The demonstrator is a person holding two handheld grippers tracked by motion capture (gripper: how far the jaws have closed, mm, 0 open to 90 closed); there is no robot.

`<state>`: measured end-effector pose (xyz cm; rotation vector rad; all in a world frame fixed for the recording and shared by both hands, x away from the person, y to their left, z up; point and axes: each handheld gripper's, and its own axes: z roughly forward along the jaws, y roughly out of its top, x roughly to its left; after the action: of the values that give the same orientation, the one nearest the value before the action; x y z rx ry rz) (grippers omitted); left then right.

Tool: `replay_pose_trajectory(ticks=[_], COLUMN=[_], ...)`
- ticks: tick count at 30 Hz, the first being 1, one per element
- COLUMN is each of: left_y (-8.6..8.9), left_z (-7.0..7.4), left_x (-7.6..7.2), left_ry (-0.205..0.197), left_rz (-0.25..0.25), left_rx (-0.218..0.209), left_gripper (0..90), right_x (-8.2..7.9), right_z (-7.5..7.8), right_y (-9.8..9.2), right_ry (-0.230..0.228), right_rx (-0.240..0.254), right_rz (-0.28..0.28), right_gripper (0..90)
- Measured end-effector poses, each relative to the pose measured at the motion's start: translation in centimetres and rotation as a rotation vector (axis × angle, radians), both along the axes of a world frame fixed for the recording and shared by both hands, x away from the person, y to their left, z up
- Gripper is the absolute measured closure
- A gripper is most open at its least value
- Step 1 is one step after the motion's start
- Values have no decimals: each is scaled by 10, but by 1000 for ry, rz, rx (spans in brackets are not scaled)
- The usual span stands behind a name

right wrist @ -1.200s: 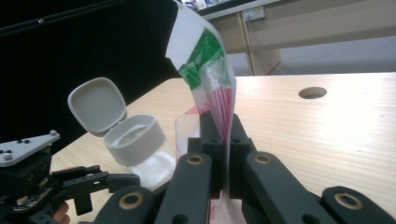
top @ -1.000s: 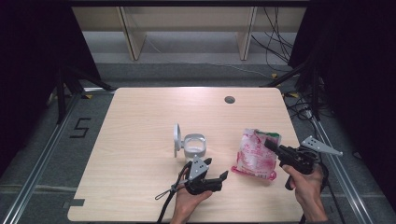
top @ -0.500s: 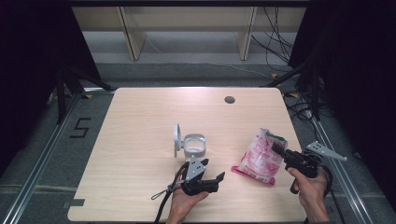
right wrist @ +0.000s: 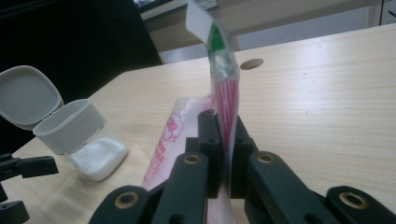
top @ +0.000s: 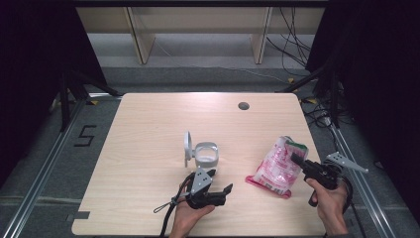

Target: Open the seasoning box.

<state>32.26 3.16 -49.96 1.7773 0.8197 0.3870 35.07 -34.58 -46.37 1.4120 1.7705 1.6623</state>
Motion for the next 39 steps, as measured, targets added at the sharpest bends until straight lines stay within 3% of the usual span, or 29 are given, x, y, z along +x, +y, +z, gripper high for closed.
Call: replay_pose_trajectory(ticks=[4,7,11,15,16,20,23,24,25,28,31,32,33,35,37,39], left_y=[3,7,14,19,19,22,27,27,29,32,35,35,38,39,42,45], left_z=[0,1,1,1,1,1,2,2,4,4,4,4,4,4,5,6], left_x=[-2,-2,-4,-5,-5,-6,-5,-5,-6,-7,-7,-7,-7,-7,-7,-8], left_ry=[-2,-1,-5,-2,-2,0,9,9,9,5,8,8,7,9,7,7], left_rz=[9,13,25,35,35,42,30,30,36,34,41,41,50,52,58,47], left_rx=[4,6,11,33,33,35,-15,-15,-4,-1,-1,-1,12,7,7,-7], left_gripper=[237,237,237,237,237,237,237,238,238,237,236,236,236,234,234,233], right_x=[1,4,6,9,7,10,8,11,9,12,10,11,9,10,10,11], right_z=[-2,-5,-10,-11,-11,-15,-17,-20,-19,-23,-23,-24,-23,-24,-24,-24], right_y=[-1,-3,-3,-5,-3,-7,-6,-12,-10,-12,-12,-13,-11,-12,-10,-11], right_ry=[17,9,51,38,68,52,140,75,115,86,118,106,137,127,156,150], right_rx=[16,-1,12,3,29,-14,71,13,52,20,29,15,43,30,42,15], right_rz=[-14,-19,-40,-34,-45,-60,-75,-66,-70,-80,-83,-80,-74,-78,-87,-88], right_gripper=[874,864,855,853,847,838,829,827,824,806,784,770,753,731,672,656])
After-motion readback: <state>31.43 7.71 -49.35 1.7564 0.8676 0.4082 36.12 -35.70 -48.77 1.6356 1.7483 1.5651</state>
